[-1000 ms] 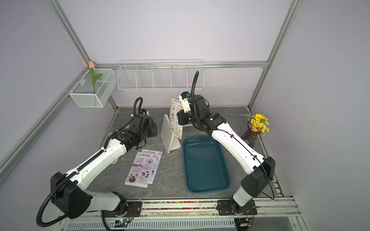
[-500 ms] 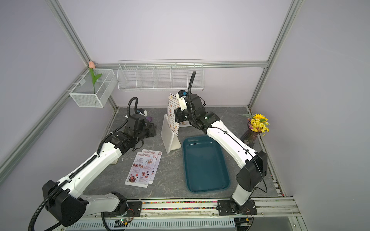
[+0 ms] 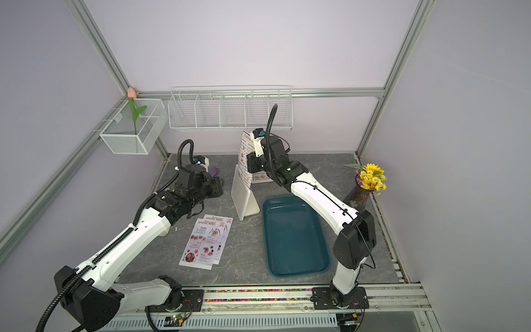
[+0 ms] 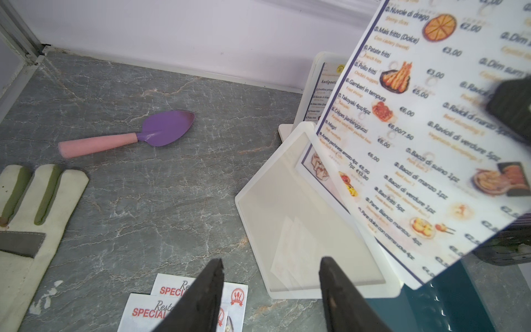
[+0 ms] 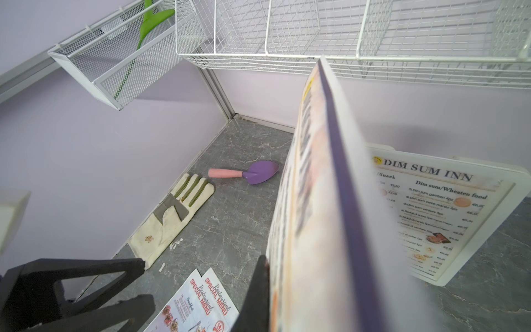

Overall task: Replace the menus in the menu holders
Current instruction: Insert the menu into the menu holder.

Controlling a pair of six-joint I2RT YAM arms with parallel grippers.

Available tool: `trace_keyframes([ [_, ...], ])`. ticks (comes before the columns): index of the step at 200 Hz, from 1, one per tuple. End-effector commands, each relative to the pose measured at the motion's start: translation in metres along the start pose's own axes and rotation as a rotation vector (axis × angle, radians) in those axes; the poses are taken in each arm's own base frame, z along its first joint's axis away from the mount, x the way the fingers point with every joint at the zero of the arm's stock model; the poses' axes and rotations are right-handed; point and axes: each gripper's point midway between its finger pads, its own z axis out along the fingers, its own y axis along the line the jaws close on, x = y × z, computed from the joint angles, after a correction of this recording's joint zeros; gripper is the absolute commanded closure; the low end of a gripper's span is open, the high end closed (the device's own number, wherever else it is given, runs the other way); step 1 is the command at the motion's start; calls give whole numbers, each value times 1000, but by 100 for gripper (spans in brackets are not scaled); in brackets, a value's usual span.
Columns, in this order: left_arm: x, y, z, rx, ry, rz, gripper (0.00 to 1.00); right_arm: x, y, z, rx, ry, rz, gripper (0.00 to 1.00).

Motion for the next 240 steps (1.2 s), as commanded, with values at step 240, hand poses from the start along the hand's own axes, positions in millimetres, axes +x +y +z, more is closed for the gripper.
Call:
trace_keyframes([
  [240,-1,4,-1,-14,-9,-7,44,10,23,-31,76,-270,62,92],
])
